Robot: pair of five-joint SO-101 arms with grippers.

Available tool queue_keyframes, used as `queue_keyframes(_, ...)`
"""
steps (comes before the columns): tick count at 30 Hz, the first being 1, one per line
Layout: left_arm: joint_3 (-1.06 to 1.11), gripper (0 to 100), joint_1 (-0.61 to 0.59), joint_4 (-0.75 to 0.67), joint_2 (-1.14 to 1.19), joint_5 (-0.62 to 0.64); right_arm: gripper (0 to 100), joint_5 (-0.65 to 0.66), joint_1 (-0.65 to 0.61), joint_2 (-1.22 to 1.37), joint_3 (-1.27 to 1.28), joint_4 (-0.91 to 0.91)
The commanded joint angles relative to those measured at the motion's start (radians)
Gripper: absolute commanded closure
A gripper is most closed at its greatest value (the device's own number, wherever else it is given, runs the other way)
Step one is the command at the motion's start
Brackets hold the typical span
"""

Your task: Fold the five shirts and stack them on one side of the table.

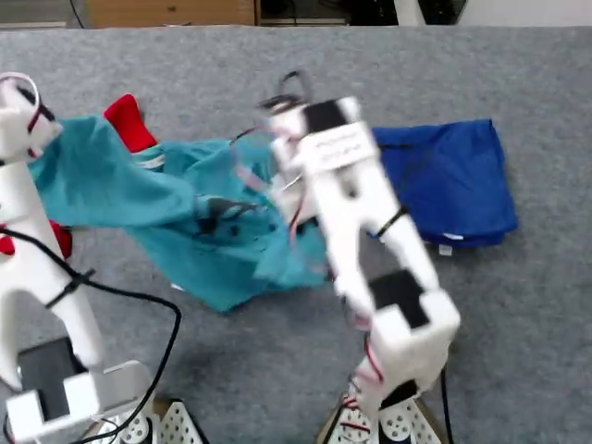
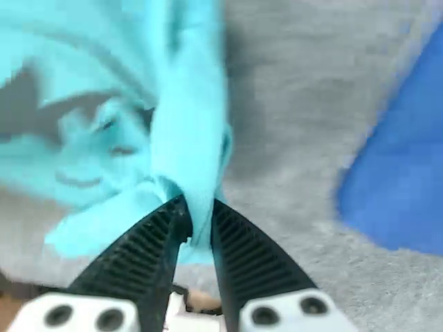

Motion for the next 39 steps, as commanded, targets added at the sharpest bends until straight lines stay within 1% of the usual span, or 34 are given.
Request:
queue_keyframes(1,-0.157,98,0.037,0.0,0.088,0.046,99.7,-0.055,-0.197,-0.202,0.067,0.012)
queue_keyframes(3,-0.236,98,0.069,0.0,0.163,0.055,99.7,-0.084,-0.283,-0.265,0.081,0.011)
queue_keyframes(5,-0.321,98,0.121,0.002,0.236,0.055,99.7,-0.121,-0.34,-0.3,0.081,0.002)
queue_keyframes(7,-0.391,98,0.181,0.003,0.311,0.055,99.2,-0.157,-0.349,-0.32,0.081,-0.02)
queue_keyframes(8,-0.425,98,0.213,0.005,0.346,0.055,97.4,-0.167,-0.344,-0.328,0.081,-0.026)
queue_keyframes(9,-0.457,98,0.241,0.006,0.38,0.055,94.0,-0.173,-0.329,-0.332,0.081,-0.028)
queue_keyframes(13,-0.557,98,0.331,0.006,0.509,0.055,74.2,-0.186,-0.268,-0.361,0.081,-0.029)
queue_keyframes(15,-0.582,97,0.354,0.018,0.553,0.046,67.9,-0.187,-0.219,-0.383,0.081,-0.043)
queue_keyframes(16,-0.594,94,0.364,0.058,0.57,0.017,66.6,-0.189,-0.186,-0.395,0.082,-0.06)
queue_keyframes(18,-0.605,77,0.391,0.143,0.585,-0.078,66.6,-0.192,-0.111,-0.409,0.082,-0.097)
queue_keyframes(20,-0.617,62,0.397,0.21,0.588,-0.115,66.6,-0.192,-0.042,-0.414,0.082,-0.146)
queue_keyframes(21,-0.617,58,0.391,0.227,0.588,-0.127,66.6,-0.192,-0.016,-0.414,0.082,-0.17)
queue_keyframes(22,-0.618,57,0.374,0.239,0.581,-0.132,66.6,-0.189,0.004,-0.41,0.082,-0.199)
queue_keyframes(24,-0.623,61,0.321,0.242,0.578,-0.137,66.6,-0.186,0.03,-0.394,0.087,-0.275)
queue_keyframes(26,-0.661,66,0.242,0.249,0.578,-0.13,66.6,-0.186,0.039,-0.355,0.088,-0.365)
queue_keyframes(30,-0.701,80,0.08,0.278,0.578,-0.13,66.6,-0.19,0.027,-0.217,0.081,-0.532)
queue_keyframes(34,-0.697,93,-0.061,0.279,0.578,-0.129,66.6,-0.193,0.004,-0.013,0.079,-0.7)
queue_keyframes(36,-0.658,96,-0.106,0.279,0.578,-0.132,66.6,-0.193,-0.018,0.096,0.045,-0.755)
queue_keyframes(39,-0.532,96,-0.132,0.279,0.578,-0.133,66.6,-0.193,-0.042,0.266,-0.079,-0.764)
